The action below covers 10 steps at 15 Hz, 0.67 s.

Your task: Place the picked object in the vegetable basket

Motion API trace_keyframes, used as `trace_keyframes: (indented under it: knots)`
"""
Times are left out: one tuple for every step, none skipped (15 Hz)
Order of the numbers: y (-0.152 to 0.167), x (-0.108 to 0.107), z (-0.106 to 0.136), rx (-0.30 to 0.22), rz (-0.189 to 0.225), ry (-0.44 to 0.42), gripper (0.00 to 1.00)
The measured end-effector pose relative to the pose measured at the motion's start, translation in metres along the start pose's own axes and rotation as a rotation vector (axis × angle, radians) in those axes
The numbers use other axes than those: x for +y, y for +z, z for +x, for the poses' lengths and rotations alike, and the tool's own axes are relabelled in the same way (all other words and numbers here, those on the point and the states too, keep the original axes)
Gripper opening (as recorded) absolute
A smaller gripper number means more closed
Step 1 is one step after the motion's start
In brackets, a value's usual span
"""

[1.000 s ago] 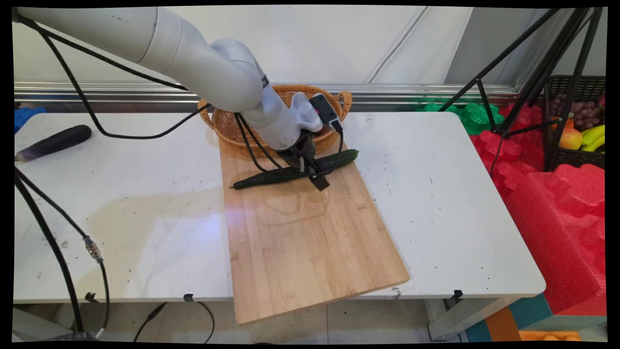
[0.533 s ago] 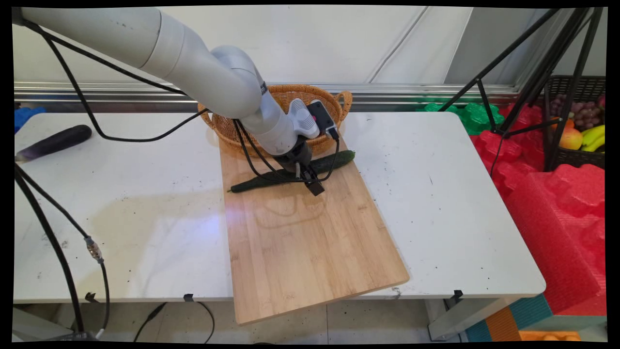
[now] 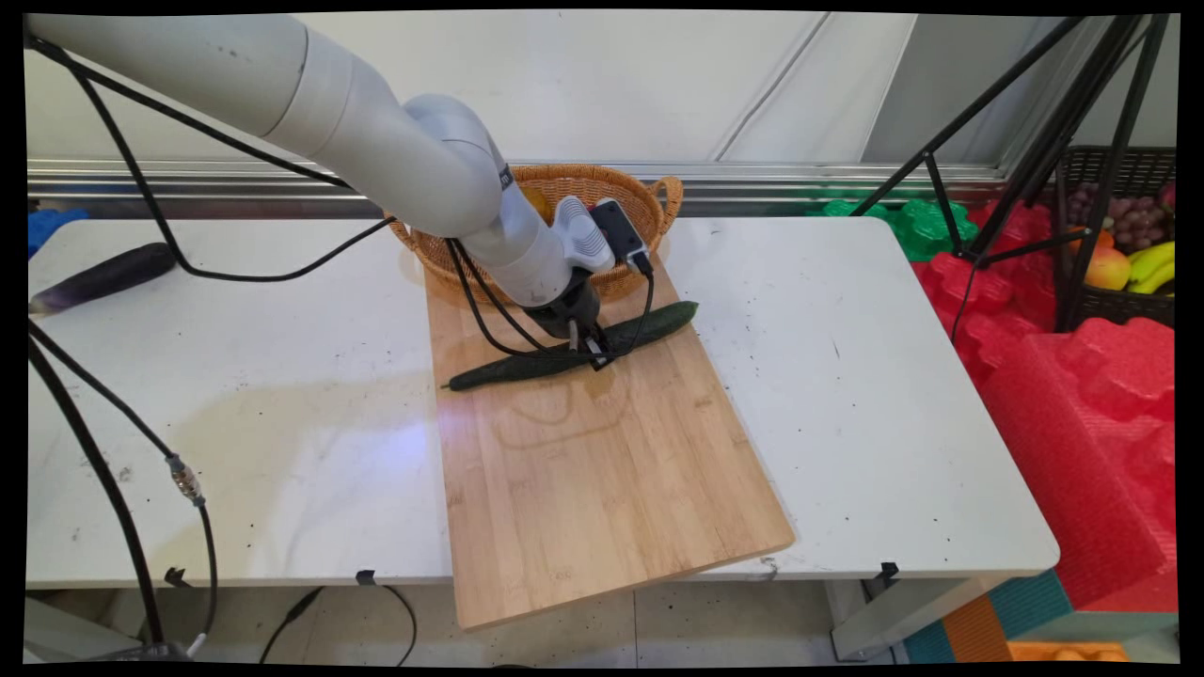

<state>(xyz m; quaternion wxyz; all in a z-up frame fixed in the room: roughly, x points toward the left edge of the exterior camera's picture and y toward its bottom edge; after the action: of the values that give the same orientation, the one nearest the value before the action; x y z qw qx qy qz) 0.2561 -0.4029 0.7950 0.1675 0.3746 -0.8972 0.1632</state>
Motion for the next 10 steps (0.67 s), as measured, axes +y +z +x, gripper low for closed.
trace_keyframes:
  knots:
    - [-0.003,0.001,-0.001,0.0,0.002,-0.004,0.0]
    - [-0.006,0.001,-0.002,0.001,0.002,-0.006,0.0]
    - [-0.011,0.002,-0.002,0.002,0.002,-0.011,0.0]
    - [-0.014,0.003,-0.002,0.004,0.0,-0.014,0.0]
    - [-0.021,0.004,-0.001,0.008,-0.003,-0.022,0.0]
    - [-0.026,0.005,0.0,0.013,-0.005,-0.028,0.0]
    - [-0.035,0.004,0.001,0.018,-0.009,-0.037,0.0]
    - [-0.047,0.003,0.003,0.029,-0.014,-0.049,0.0]
    - [-0.059,0.001,0.006,0.041,-0.02,-0.064,0.0]
    - [-0.071,-0.003,0.009,0.057,-0.025,-0.079,0.0]
